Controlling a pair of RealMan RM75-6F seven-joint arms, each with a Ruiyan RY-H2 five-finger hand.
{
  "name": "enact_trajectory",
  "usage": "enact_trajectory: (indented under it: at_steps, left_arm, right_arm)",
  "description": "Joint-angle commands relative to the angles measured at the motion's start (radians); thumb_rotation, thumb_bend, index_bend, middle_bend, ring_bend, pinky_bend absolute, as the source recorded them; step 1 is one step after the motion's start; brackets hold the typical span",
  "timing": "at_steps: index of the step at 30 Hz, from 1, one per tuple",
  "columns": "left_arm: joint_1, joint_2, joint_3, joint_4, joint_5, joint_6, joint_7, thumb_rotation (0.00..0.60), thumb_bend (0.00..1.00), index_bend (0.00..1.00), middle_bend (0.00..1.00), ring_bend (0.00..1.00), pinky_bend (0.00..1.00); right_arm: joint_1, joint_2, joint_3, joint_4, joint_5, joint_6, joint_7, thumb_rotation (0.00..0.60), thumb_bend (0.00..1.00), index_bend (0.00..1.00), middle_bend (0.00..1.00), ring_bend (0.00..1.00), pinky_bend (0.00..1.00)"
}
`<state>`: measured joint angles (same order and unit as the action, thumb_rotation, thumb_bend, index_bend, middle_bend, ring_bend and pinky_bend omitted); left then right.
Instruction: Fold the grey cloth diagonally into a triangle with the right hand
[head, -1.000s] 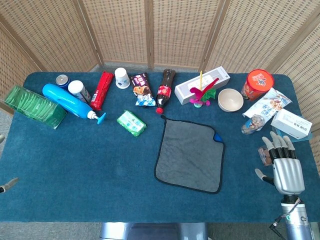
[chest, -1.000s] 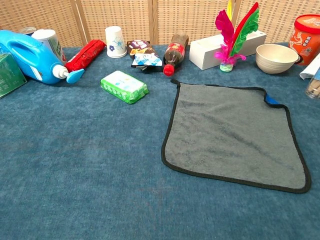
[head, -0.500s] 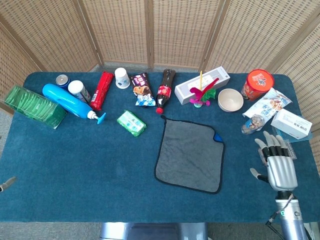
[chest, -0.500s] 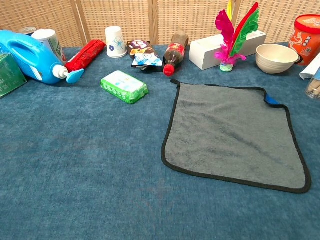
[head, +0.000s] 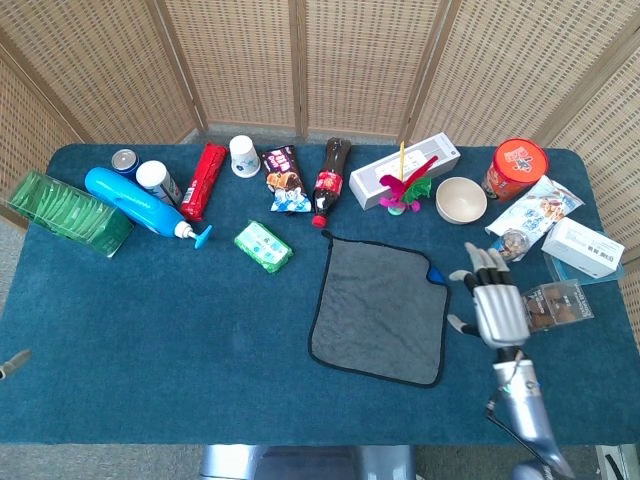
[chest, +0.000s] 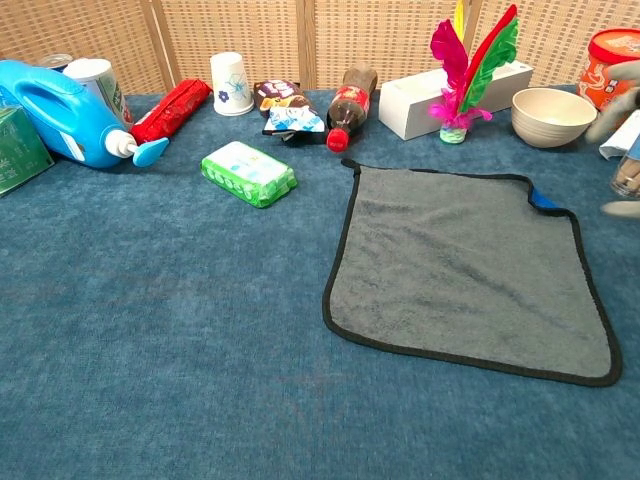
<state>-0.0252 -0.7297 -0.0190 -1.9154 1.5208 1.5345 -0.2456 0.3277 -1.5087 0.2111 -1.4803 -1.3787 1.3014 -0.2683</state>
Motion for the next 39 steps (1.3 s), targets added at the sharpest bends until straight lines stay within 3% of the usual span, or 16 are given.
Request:
enact_trajectory:
  at_steps: [1,28,39]
  left_arm:
    - [-0.001,0.001,-0.002,-0.001,-0.005,-0.003,-0.002,0.600,0.21,0.05,0.00,0.00,0.00]
    - [-0.001,0.004,-0.005,0.002,-0.011,-0.010,-0.010,0.600,0.21,0.05,0.00,0.00,0.00]
    - [0.001,0.006,-0.003,0.001,-0.005,-0.010,-0.013,0.600,0.21,0.05,0.00,0.00,0.00]
  right_arm:
    - [0.052,-0.072,0.029,0.070,0.042,-0.041,-0.031,0.600,0.00,0.37,0.00,0.00,0.00]
    - [0.200,-0.330,0.110,0.457,0.196,-0.127,-0.077,0.600,0.00,0.37,0.00,0.00,0.00]
    - [0.215,-0.340,0.101,0.525,0.202,-0.131,-0.073,0.600,0.00,0.36,0.00,0.00,0.00]
